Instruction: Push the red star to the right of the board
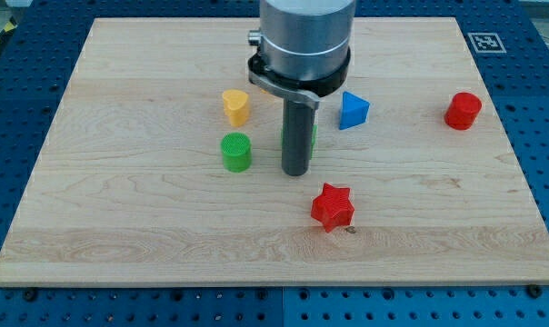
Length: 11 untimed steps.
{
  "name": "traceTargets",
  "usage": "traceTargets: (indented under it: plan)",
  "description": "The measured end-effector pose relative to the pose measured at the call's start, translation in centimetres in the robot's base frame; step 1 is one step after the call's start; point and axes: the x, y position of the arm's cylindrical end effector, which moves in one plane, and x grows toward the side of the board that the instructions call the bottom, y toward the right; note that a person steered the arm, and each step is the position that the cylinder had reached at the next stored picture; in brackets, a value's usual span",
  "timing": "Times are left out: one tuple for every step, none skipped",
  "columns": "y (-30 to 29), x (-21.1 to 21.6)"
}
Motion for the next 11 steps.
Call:
traceTargets:
  plan:
    - [-1.0,1.2]
    - [-1.3,2.6]
    - [-1.1,4.7]
    - [-0.2,6.1]
    - [1.7,6.2]
    - [4.1,6.2]
    - [6.0,6.2]
    - [7.8,6.7]
    - [9.9,7.4]
    - [11.9,7.8]
    - [13.3,7.8]
